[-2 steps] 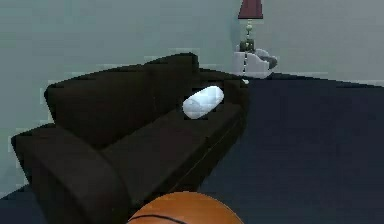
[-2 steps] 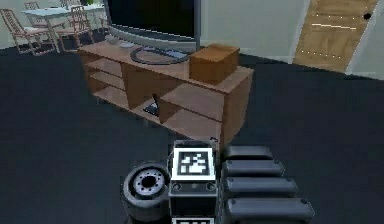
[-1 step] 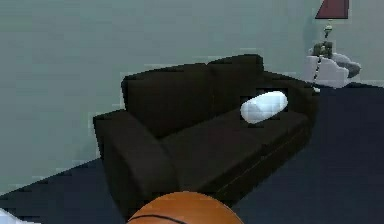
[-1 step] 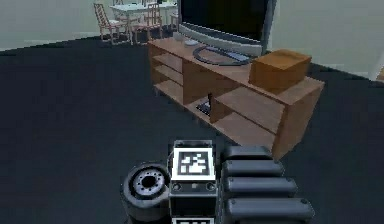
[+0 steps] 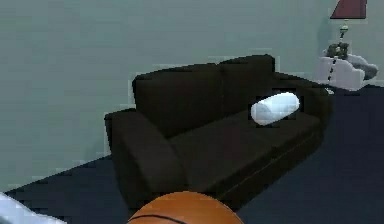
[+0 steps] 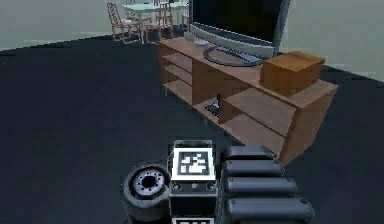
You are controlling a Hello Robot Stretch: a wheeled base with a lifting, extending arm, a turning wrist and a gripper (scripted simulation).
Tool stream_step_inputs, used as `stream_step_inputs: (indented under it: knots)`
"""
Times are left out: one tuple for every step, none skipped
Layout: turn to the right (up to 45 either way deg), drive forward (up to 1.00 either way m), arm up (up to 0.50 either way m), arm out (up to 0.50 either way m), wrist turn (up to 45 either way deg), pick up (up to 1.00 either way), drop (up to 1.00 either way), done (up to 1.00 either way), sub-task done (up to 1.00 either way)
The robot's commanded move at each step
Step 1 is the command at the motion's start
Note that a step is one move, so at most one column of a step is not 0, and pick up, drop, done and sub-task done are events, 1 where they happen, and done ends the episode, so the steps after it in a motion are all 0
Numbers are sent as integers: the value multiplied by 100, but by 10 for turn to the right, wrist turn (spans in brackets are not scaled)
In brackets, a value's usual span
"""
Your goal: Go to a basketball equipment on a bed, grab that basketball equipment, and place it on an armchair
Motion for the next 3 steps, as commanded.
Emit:
stream_step_inputs:
  knots:
    - [450, 0, 0, 0, 0, 0, 0, 0, 0]
    - [330, 0, 0, 0, 0, 0, 0, 0, 0]
    - [-450, 0, 0, 0, 0, 0, 0, 0, 0]
